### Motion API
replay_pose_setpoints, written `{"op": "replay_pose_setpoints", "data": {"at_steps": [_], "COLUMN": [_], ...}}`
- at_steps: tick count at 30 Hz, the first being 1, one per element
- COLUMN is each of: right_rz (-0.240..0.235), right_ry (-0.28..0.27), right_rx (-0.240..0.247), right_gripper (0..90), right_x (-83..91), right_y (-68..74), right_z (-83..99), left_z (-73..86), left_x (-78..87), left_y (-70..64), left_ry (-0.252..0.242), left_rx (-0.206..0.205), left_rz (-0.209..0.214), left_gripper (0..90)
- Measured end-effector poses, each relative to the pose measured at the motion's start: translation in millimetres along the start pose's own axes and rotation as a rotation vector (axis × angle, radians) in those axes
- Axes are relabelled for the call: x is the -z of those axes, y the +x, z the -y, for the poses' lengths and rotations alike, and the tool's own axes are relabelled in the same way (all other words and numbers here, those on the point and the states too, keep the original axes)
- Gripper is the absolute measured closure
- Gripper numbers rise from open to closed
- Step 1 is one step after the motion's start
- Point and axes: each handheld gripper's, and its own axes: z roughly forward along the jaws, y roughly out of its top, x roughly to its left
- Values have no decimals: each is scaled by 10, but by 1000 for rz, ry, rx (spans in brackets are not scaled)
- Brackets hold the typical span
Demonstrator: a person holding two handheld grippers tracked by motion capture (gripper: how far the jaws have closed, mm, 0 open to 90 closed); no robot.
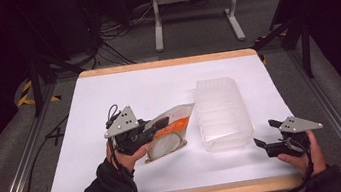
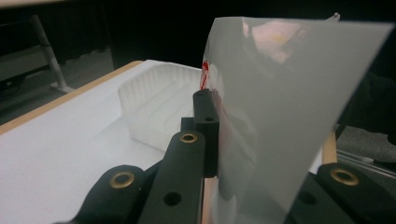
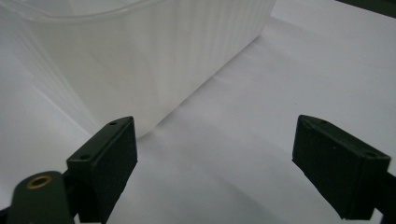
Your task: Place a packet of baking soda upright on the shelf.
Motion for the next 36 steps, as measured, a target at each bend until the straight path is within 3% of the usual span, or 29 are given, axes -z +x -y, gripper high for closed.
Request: {"op": "replay_pose_setpoints", "data": {"at_steps": [2,5,15,36], "right_rz": [0,-2,-8,-12], "right_ry": [-1,-3,-5,-15], "right_rx": [0,-3,-13,-14], "right_gripper": [147,147,147,146], "right_x": [2,4,6,27], "right_y": [0,-1,-12,-30], "right_z": [0,-1,5,13], "left_z": [-37,-130,-457,-734], "left_x": [-47,-108,-347,-918], "left_y": [30,70,136,62], "left_ry": [4,8,-60,-117], "left_rx": [7,-19,-54,-84], "left_rz": [2,2,46,164], "left_gripper": [900,900,900,900]}}
